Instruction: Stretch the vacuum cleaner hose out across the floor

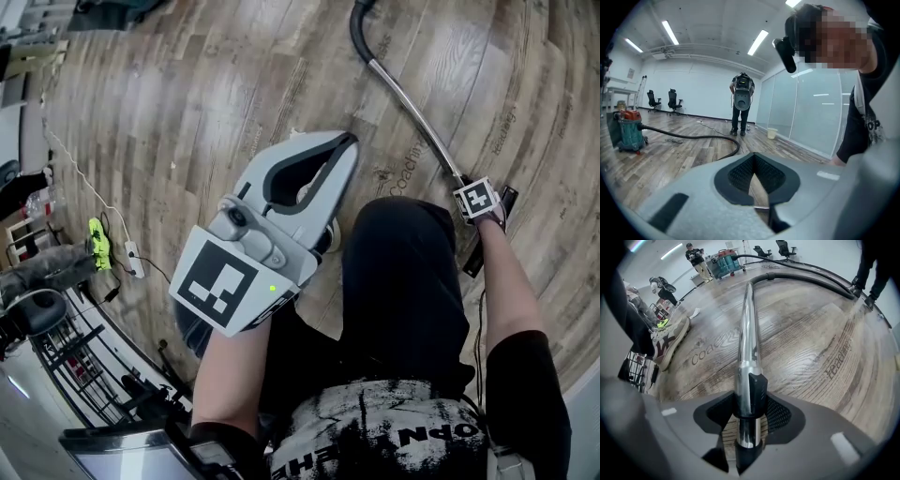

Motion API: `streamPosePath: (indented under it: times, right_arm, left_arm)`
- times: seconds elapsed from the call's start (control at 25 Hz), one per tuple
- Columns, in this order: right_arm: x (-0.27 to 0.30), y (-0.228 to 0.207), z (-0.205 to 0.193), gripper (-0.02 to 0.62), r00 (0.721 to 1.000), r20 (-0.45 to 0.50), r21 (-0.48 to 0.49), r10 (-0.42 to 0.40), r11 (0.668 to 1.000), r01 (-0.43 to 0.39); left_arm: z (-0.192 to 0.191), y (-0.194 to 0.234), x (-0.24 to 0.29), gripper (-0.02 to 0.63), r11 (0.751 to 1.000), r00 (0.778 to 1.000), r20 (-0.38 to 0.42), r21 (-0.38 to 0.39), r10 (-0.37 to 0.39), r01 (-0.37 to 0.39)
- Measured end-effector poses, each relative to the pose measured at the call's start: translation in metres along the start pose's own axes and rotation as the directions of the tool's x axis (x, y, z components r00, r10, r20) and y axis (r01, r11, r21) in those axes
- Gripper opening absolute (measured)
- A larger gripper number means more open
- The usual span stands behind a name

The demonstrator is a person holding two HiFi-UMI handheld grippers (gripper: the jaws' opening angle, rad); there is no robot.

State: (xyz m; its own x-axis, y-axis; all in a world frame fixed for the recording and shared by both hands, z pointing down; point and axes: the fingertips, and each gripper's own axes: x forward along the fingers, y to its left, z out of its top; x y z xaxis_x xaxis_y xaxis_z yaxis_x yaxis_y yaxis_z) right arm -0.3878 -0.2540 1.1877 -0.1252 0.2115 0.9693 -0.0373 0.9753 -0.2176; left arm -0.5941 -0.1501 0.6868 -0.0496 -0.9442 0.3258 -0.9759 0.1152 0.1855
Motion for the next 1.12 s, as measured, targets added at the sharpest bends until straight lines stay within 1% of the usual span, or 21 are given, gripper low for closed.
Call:
streamPosePath:
  times: [0.12,0.16,0.24,0.36,0.48,0.56,0.6,0.64,0.68,0.72,0.8,0.84,0.92,1.0,1.08,1.12]
  right_arm:
    - [-0.012,0.005,0.006,0.202,1.0,0.021,0.003,0.013,1.0,-0.013]
    - [-0.018,0.006,0.007,0.202,0.999,0.028,0.003,0.02,1.0,-0.021]
    - [-0.032,0.008,0.01,0.202,0.999,0.039,0.005,0.03,1.0,-0.03]
    - [-0.059,0.004,0.013,0.202,0.999,0.048,0.001,0.02,1.0,-0.02]
    - [-0.084,-0.002,0.018,0.202,0.999,0.054,-0.013,0.001,1.0,0.0]
    - [-0.099,-0.006,0.022,0.202,0.998,0.057,-0.023,-0.007,1.0,0.008]
    - [-0.106,-0.007,0.024,0.202,0.998,0.056,-0.027,-0.011,1.0,0.012]
    - [-0.114,-0.008,0.025,0.202,0.998,0.055,-0.031,-0.016,0.999,0.018]
    - [-0.121,-0.01,0.027,0.202,0.998,0.053,-0.035,-0.023,0.999,0.025]
    - [-0.129,-0.012,0.027,0.202,0.998,0.05,-0.036,-0.033,0.999,0.035]
    - [-0.145,-0.017,0.027,0.202,0.997,0.044,-0.038,-0.058,0.998,0.059]
    - [-0.151,-0.018,0.03,0.201,0.997,0.046,-0.046,-0.067,0.997,0.069]
    - [-0.157,-0.018,0.039,0.201,0.996,0.048,-0.07,-0.075,0.994,0.079]
    - [-0.16,-0.016,0.044,0.201,0.997,0.036,-0.072,-0.065,0.995,0.068]
    - [-0.164,-0.013,0.044,0.201,0.998,0.02,-0.061,-0.051,0.997,0.052]
    - [-0.168,-0.015,0.045,0.201,0.998,0.013,-0.068,-0.068,0.995,0.069]
  left_arm:
    - [-0.015,0.007,0.005,0.002,0.997,1.0,0.001,-0.071,-0.018,0.018]
    - [-0.021,0.01,0.009,0.002,0.996,1.0,-0.006,-0.083,-0.018,0.018]
    - [-0.032,0.016,0.02,0.002,0.996,1.0,-0.027,-0.093,-0.012,0.01]
    - [-0.048,0.023,0.042,0.003,0.993,0.998,-0.055,-0.116,-0.014,0.007]
    - [-0.073,0.027,0.073,0.037,0.989,0.993,-0.113,-0.142,-0.043,0.027]
    - [-0.1,0.03,0.097,0.061,0.981,0.984,-0.167,-0.189,-0.065,0.033]
    - [-0.118,0.033,0.109,0.077,0.972,0.977,-0.199,-0.231,-0.079,0.031]
    - [-0.14,0.034,0.121,0.092,0.956,0.968,-0.231,-0.291,-0.097,0.027]
    - [-0.162,0.035,0.132,0.124,0.931,0.958,-0.258,-0.365,-0.122,0.021]
    - [-0.185,0.033,0.144,0.143,0.896,0.949,-0.277,-0.443,-0.151,0.013]
    - [-0.229,0.024,0.166,0.186,0.814,0.932,-0.3,-0.581,-0.205,-0.008]
    - [-0.248,0.021,0.175,0.201,0.774,0.926,-0.305,-0.633,-0.221,-0.024]
    - [-0.275,0.017,0.191,0.215,0.688,0.927,-0.289,-0.724,-0.24,-0.048]
    - [-0.288,0.011,0.211,0.231,0.592,0.933,-0.245,-0.805,-0.264,-0.044]
    - [-0.294,0.004,0.234,0.259,0.511,0.938,-0.205,-0.859,-0.279,-0.035]
    - [-0.296,0.0,0.244,0.274,0.472,0.941,-0.185,-0.881,-0.282,-0.032]
